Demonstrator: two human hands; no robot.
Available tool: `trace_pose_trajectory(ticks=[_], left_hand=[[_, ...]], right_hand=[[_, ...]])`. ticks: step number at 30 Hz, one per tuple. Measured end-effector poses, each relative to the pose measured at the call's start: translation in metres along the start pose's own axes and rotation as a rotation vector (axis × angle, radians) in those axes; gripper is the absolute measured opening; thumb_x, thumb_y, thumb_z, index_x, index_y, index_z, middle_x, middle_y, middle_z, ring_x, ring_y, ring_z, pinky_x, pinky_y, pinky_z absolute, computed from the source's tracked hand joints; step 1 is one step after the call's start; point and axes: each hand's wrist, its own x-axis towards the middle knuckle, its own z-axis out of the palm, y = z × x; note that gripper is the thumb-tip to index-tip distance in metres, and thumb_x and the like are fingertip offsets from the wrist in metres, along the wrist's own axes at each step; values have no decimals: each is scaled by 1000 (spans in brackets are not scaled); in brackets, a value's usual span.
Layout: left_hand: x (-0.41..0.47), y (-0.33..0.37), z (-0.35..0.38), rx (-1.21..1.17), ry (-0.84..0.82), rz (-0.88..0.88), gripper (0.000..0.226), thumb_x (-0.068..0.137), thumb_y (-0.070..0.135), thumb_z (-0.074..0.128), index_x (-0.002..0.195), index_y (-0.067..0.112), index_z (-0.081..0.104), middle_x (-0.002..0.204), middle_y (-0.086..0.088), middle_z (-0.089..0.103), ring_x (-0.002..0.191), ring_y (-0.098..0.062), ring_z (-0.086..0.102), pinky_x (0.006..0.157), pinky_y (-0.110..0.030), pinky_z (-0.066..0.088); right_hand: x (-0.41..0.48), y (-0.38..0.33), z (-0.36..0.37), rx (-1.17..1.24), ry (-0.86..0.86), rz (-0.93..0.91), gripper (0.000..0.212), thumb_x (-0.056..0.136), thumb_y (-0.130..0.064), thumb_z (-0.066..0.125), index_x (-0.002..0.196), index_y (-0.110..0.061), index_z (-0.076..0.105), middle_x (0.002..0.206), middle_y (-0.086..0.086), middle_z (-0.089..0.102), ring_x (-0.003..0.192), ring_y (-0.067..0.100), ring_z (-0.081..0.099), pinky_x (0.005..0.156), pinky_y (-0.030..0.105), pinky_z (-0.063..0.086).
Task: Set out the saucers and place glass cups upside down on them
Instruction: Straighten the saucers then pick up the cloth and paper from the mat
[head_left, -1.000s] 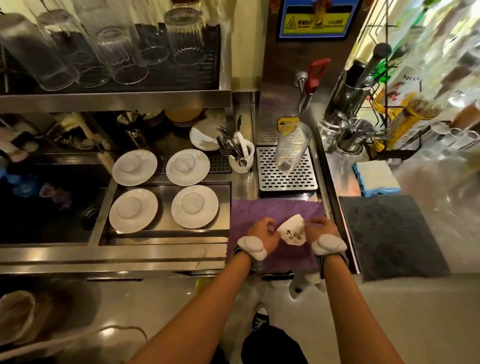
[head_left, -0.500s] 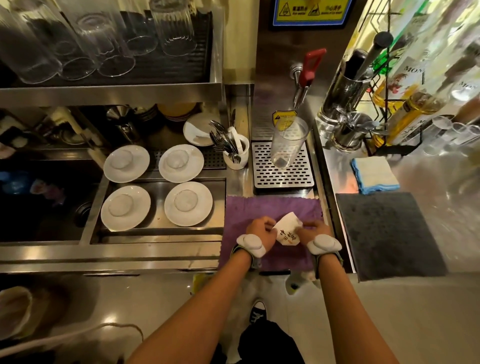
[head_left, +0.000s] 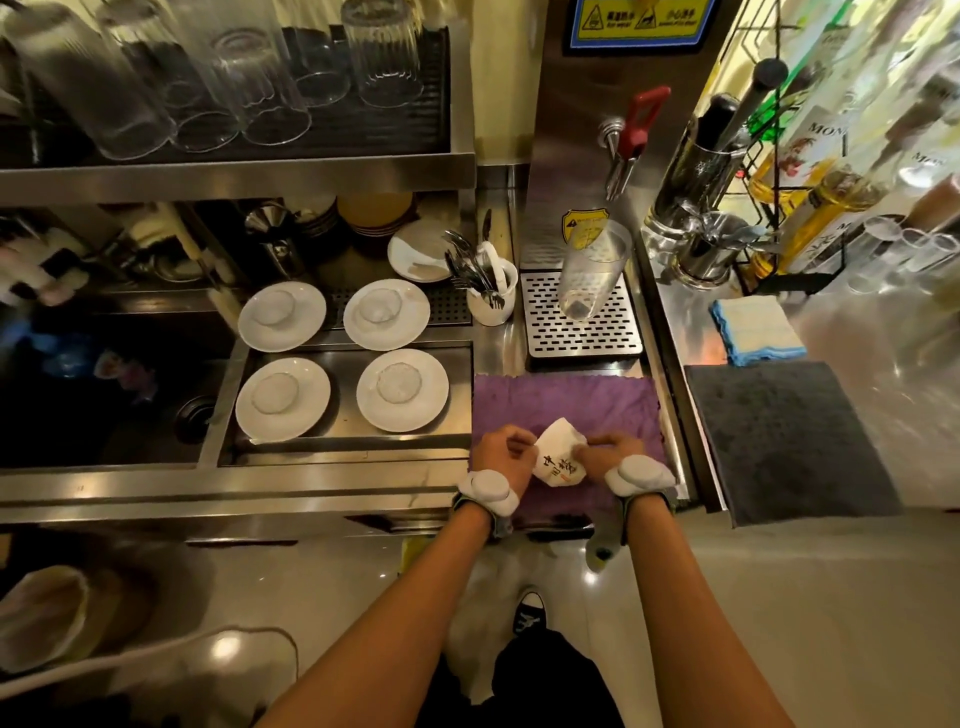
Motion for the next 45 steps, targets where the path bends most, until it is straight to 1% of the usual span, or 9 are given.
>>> trace_pose_trajectory(ticks=[3,7,9,12,16,19,28,39,45], left_hand=[[-12,-13,-18,-19,55,-25,15,86,10,66,100,7,71,100,-11,74,92,-24,70,83,-33,58],[-27,-37,-42,-11,113,-26,12,84,12,69,96,10,72,97,-8,74,83,-16,66,78,-28,57],[-35,-50,-53,-19,124,-55,13,85,13,68,96,11,73,97,-7,74,86,-17,68,81,-33,60],[-51,-72,-77,-58,164,-88,13,86,9,66,97,9,74,98,-7,74,91,-20,70,84,-36,61],[-68,-99,-98,-90,200,-100,14,86,5,65,97,7,75,97,-9,75,88,-21,70,82,-32,60],[-77,-119,-110,-114,190,-144,16,87,3,65,99,4,74,98,-14,75,93,-27,71,88,-40,60],[-97,-169,-125,-94,155,-223,18,89,2,64,105,0,72,103,-19,73,97,-30,69,84,-33,57],[-98,-196,-127,-53,114,-268,18,86,3,66,101,4,74,98,-16,75,90,-27,70,80,-29,57],[-95,-204,-133,-15,120,-303,18,89,12,65,104,6,73,103,-11,75,94,-26,71,80,-26,54]], right_hand=[[-12,-8,16,-15,-51,-36,36,84,-15,74,118,-4,71,117,18,73,99,29,69,92,37,57],[-31,-14,42,-55,-89,-89,13,83,-13,75,93,-6,76,108,20,76,81,23,66,82,36,57],[-37,-15,57,-91,-106,-104,8,82,-14,76,83,-6,75,107,21,76,85,29,72,82,37,58],[-48,-19,88,-167,-197,-109,26,82,-20,77,103,-4,77,111,17,76,87,25,69,85,33,56],[-59,-24,117,-244,-330,-60,45,85,-20,74,127,-6,67,132,16,66,122,31,63,97,32,50],[-69,-22,137,-256,-360,-34,53,84,-16,75,133,-3,60,139,17,60,130,34,57,104,37,47],[-86,-4,183,-299,-451,49,52,85,-13,74,132,2,60,139,21,60,131,37,56,110,41,48],[-92,13,207,-323,-348,-29,36,89,-25,69,115,-1,74,120,17,73,115,31,67,100,33,52],[-91,14,210,-310,-288,-35,33,90,-18,69,113,6,72,122,23,70,117,37,64,103,38,50]])
